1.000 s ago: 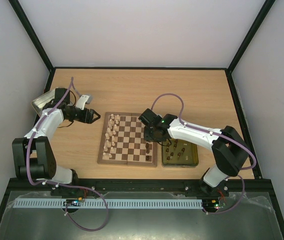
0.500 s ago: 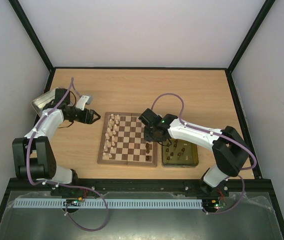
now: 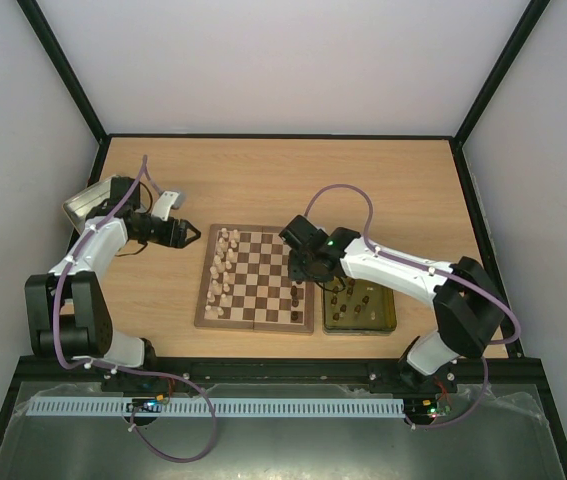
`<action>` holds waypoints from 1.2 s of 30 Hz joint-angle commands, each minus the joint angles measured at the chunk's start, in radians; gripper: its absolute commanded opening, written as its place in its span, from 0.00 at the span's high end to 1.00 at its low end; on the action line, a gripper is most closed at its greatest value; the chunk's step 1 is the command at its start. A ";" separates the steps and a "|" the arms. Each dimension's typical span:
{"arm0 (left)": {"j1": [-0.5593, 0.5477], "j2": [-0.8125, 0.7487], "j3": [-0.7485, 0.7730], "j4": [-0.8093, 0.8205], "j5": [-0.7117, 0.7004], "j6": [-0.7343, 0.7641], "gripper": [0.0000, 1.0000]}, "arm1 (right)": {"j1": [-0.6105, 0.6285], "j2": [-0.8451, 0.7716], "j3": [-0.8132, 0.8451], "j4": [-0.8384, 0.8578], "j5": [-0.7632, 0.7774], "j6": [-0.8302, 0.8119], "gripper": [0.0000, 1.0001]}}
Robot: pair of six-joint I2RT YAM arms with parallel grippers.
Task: Set up the chess pieces on the board
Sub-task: Place the chess piece on the chessboard, then adjust the chess piece on the chessboard.
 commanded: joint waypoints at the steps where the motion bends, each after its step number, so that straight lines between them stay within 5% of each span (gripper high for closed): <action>1: -0.004 0.011 -0.010 -0.002 0.002 0.005 0.34 | 0.008 -0.035 -0.004 -0.017 0.004 0.018 0.57; 18: -0.009 0.014 -0.011 -0.002 0.003 0.007 0.34 | 0.099 -0.005 -0.024 0.001 -0.028 0.065 0.59; 36: -0.009 0.003 -0.010 -0.005 0.001 0.006 0.34 | 0.101 0.006 -0.057 0.034 -0.003 0.063 0.74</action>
